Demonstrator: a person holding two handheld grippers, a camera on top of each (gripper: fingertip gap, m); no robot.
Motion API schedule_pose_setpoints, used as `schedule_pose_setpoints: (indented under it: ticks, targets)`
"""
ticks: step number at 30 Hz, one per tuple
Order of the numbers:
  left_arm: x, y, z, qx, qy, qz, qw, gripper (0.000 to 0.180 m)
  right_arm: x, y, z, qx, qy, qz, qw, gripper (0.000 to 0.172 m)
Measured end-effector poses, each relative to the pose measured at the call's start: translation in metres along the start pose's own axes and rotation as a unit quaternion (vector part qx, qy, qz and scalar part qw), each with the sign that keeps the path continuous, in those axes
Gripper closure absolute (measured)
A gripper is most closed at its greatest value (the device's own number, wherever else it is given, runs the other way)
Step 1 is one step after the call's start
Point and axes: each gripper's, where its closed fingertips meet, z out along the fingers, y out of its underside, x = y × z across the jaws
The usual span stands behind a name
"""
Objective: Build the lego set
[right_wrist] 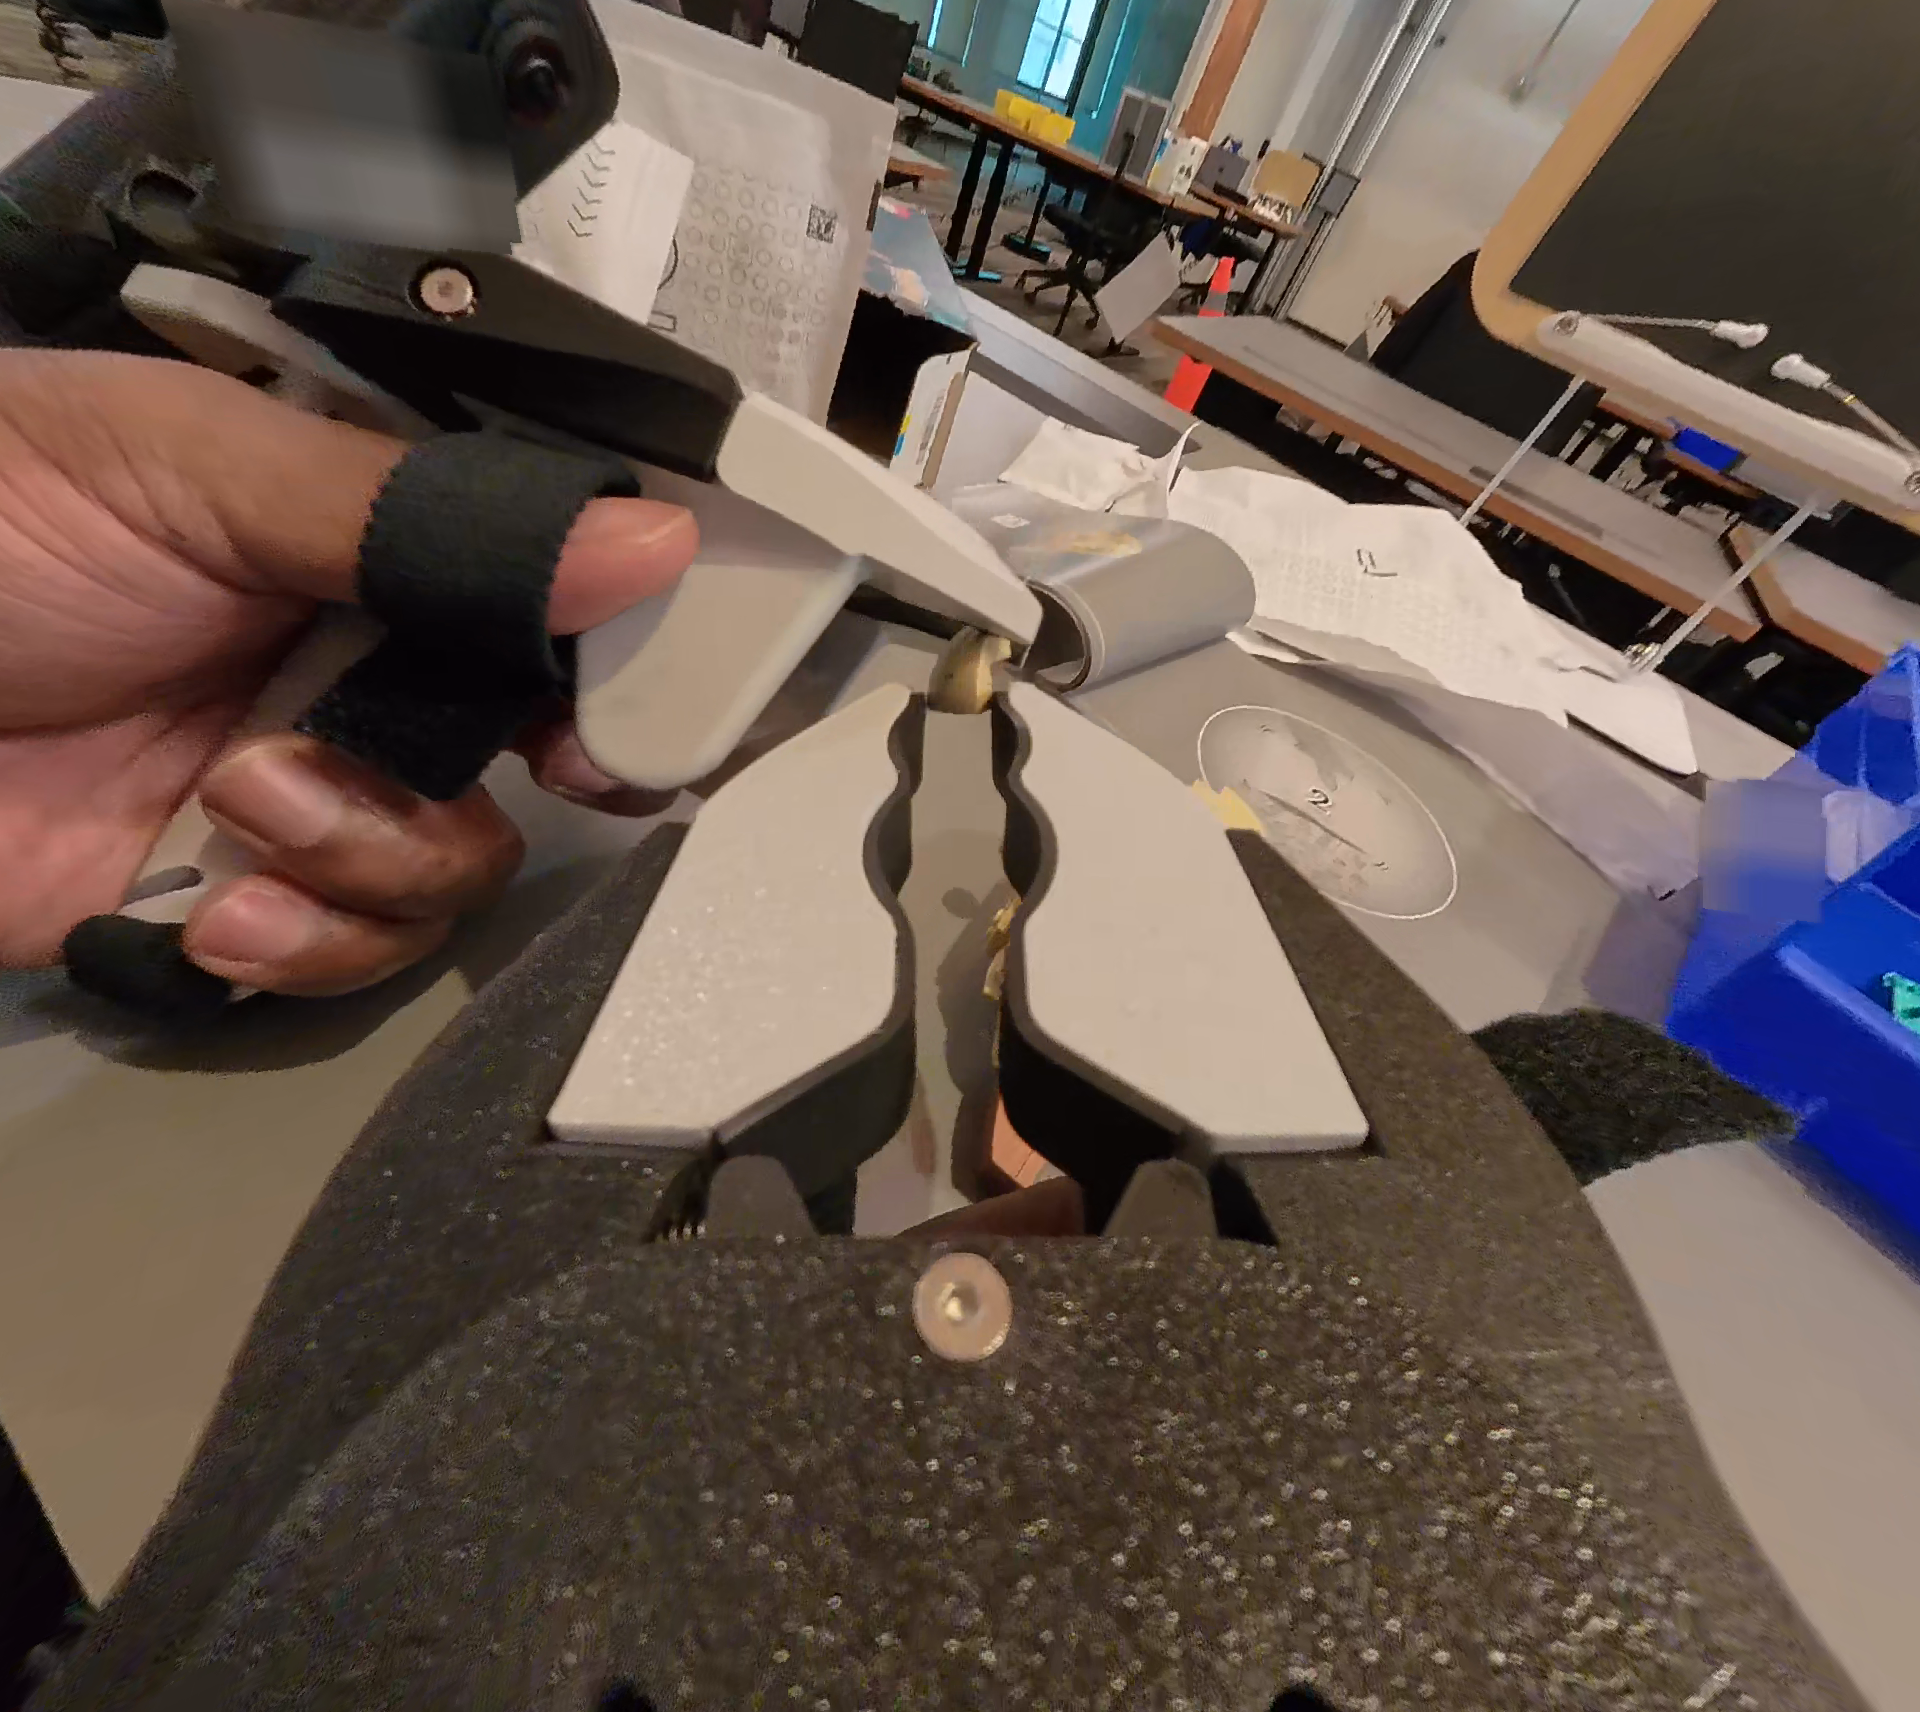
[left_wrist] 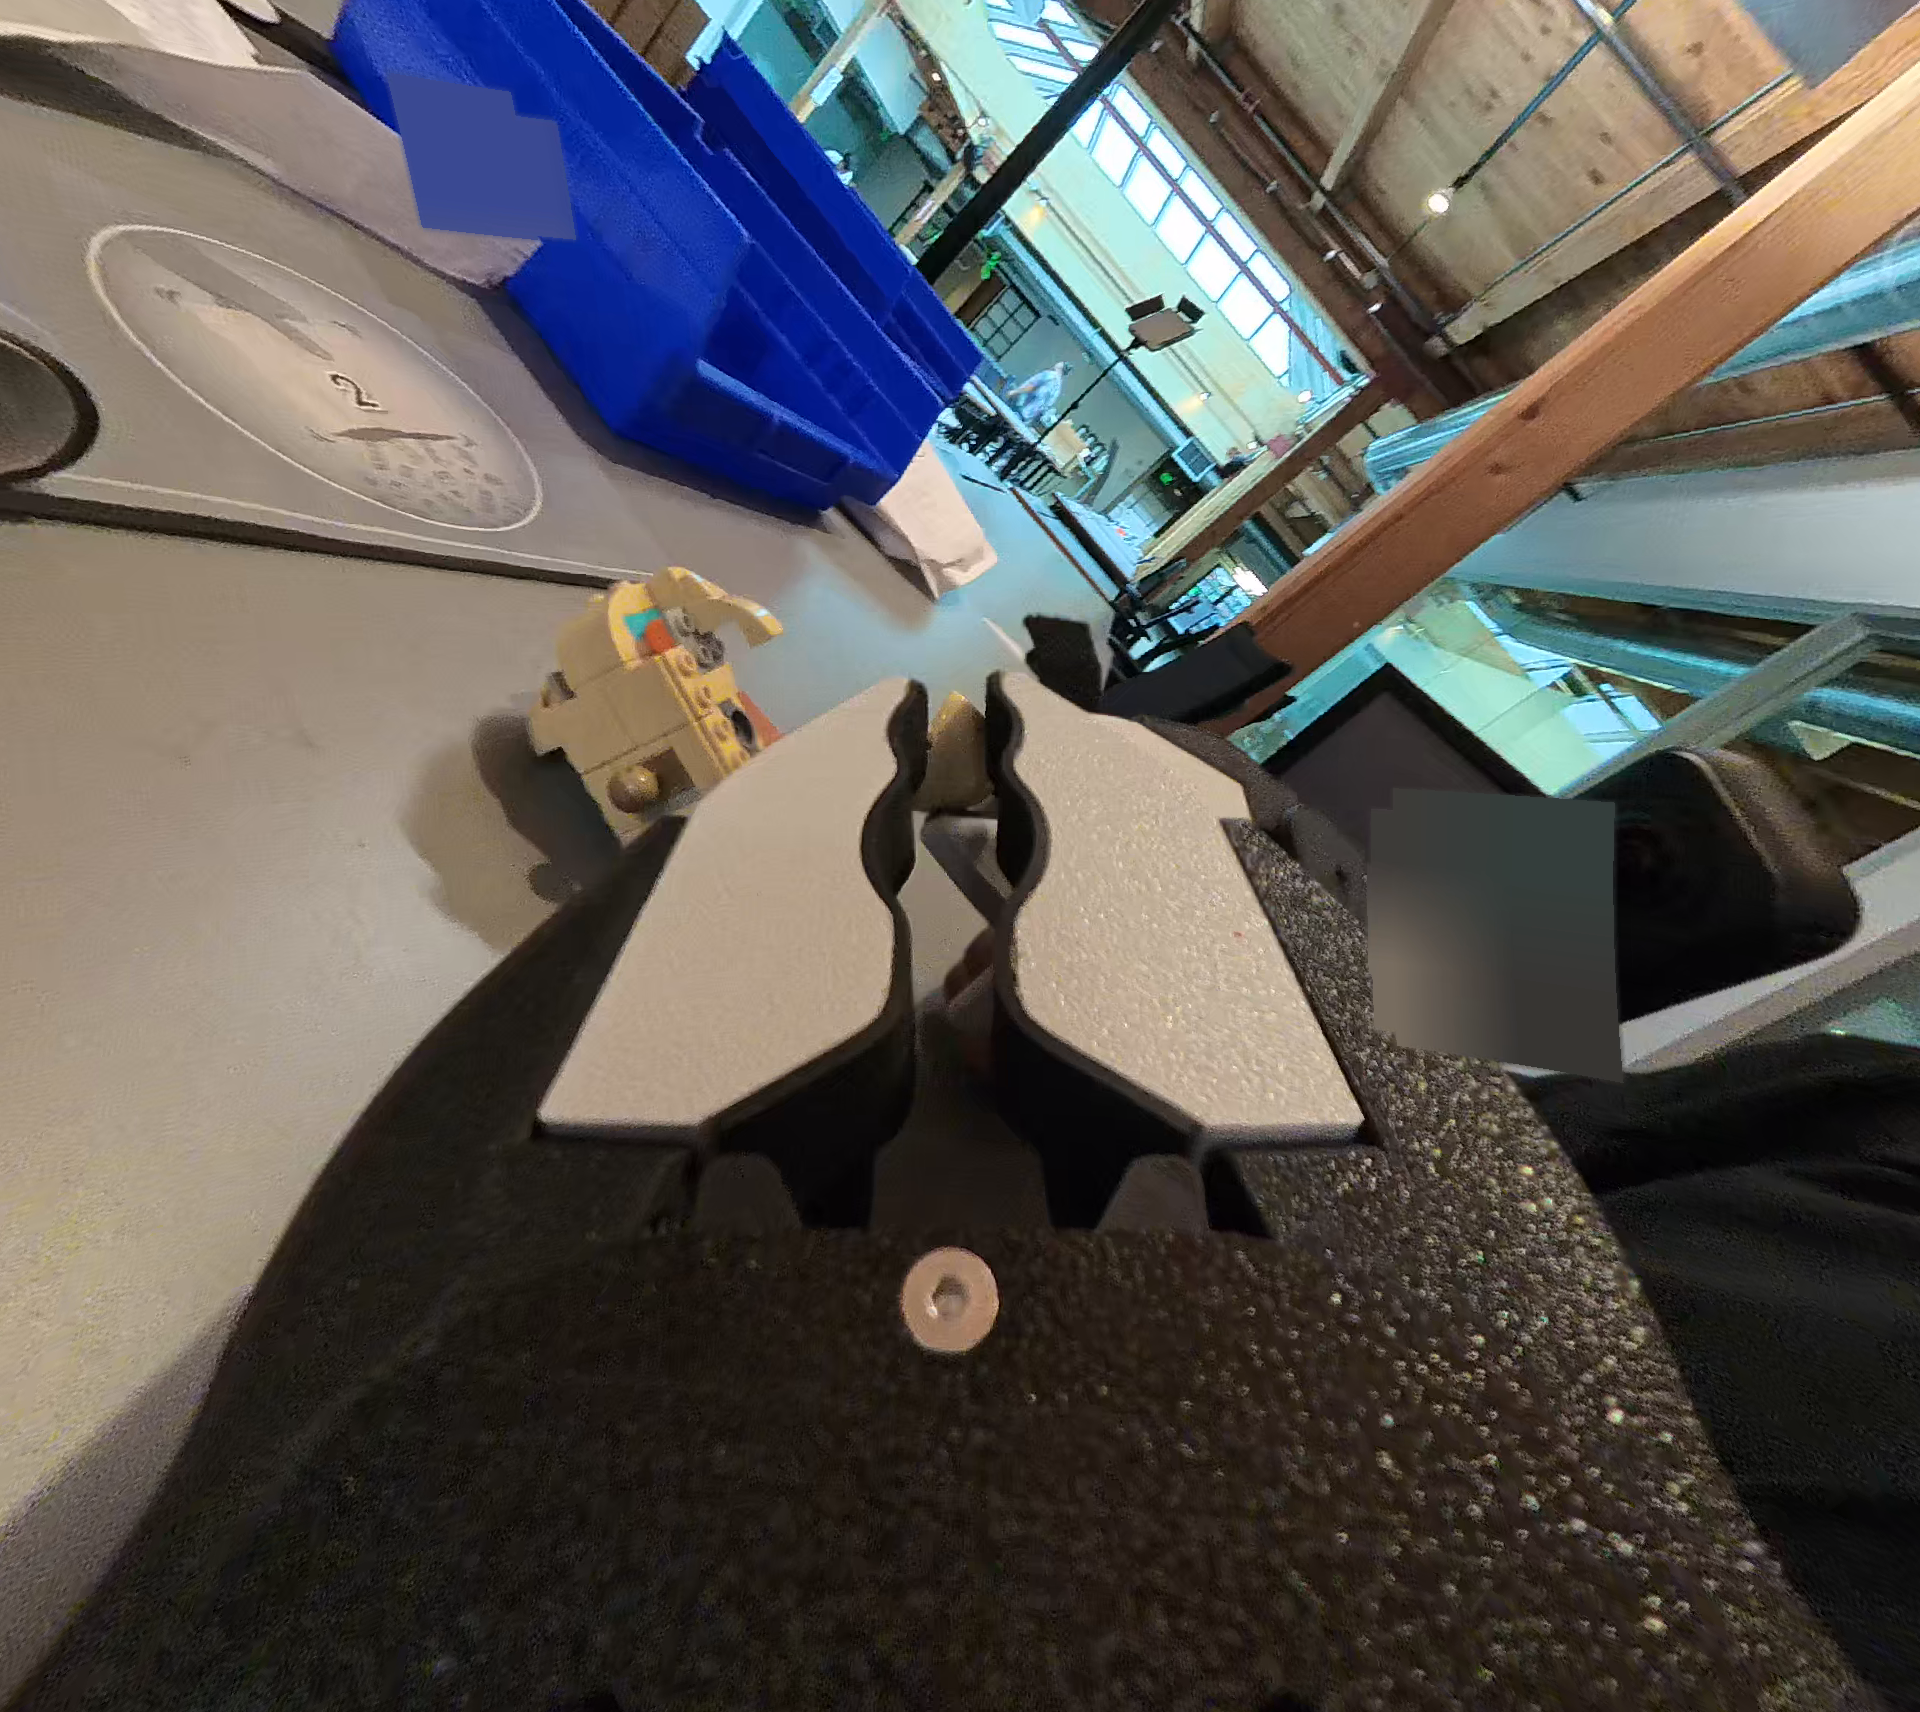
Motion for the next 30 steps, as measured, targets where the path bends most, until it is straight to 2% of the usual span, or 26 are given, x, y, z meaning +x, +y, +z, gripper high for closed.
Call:
schedule_pose_setpoints:
  ticks: [11, 22, 30]
  targets:
    - [-0.004, -0.004, -0.001, 0.007, -0.014, 0.013, 1.0, 0.179, -0.003, 0.005, 0.001, -0.022, -0.02, 0.014, 0.999, 0.159]
    - [-0.006, -0.008, -0.007, 0.015, -0.013, 0.012, 1.0, 0.18, -0.001, 0.009, -0.004, -0.024, -0.037, 0.007, 0.999, 0.153]
    - [0.002, -0.005, -0.014, -0.013, 0.034, -0.009, 0.999, 0.18, -0.006, -0.005, -0.014, 0.019, -0.111, -0.088, 0.99, 0.144]
